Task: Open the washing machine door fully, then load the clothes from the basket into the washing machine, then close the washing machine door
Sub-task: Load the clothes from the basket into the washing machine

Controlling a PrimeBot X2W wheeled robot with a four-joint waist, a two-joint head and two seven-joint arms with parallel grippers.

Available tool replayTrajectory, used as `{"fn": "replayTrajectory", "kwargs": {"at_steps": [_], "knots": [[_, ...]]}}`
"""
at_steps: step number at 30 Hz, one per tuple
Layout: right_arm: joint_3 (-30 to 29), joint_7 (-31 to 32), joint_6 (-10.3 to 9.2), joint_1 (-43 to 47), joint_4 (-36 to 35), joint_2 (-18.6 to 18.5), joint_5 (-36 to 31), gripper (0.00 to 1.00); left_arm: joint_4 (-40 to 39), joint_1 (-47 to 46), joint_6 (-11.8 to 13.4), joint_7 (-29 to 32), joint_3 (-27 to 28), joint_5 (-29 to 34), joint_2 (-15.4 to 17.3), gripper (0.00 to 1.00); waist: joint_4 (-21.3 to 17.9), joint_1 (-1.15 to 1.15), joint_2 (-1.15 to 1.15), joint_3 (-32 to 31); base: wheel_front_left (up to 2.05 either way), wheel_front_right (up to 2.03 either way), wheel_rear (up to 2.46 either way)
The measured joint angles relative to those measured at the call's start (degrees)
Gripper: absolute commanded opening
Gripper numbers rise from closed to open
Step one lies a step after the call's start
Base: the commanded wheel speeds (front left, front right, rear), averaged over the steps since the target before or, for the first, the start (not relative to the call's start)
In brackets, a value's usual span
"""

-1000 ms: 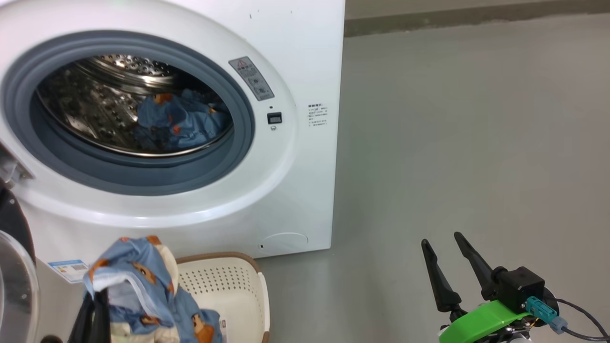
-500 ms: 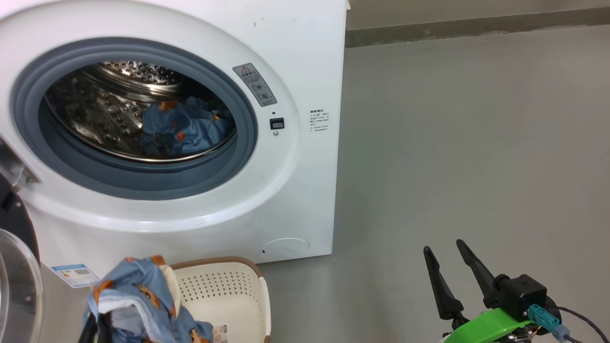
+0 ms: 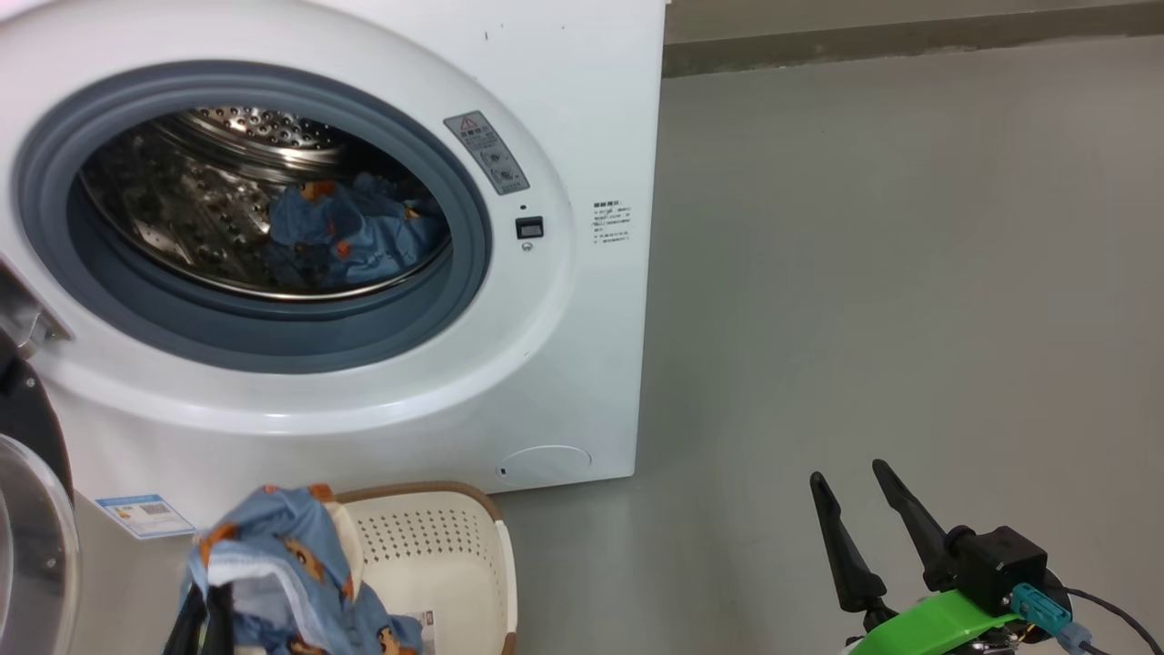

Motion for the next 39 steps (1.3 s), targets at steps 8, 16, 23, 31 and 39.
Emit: {"fn": "replayTrajectory", "kwargs": {"at_steps": [8,16,23,31,39], "knots": [[0.32,0.01,0.0,-0.09,-0.07,0.0,0.02,1.0,1.3,-8.67,0.0,0.0,-1.8,-1.0,1.45,0.0,-0.38,0.0,0.0,2.26,0.0,0.0,0.0],[1.32,0.01,0.0,-1.6,-0.49,0.0,0.02,1.0,3.98,-19.9,0.0,-0.01,-0.69,-1.49,3.3,0.0,-1.29,0.0,0.0,5.22,0.0,0.0,0.0],[1.45,0.01,0.0,-3.82,-1.52,-0.01,0.82,1.0,9.72,-32.78,0.0,-0.05,0.2,-2.32,5.55,0.0,-2.43,0.0,0.0,9.83,0.0,0.0,0.0],[1.72,0.01,0.0,-7.18,-3.59,-0.03,1.15,1.0,19.01,-45.41,0.0,-0.09,0.31,-6.9,8.17,0.0,-3.78,0.0,0.0,16.89,0.0,0.0,0.0],[2.44,0.0,0.0,-10.06,-5.34,-0.05,1.79,1.0,26.97,-56.33,0.0,-0.09,-1.72,-10.66,10.96,0.0,-5.06,0.0,0.0,24.5,0.0,0.0,0.0]]}}
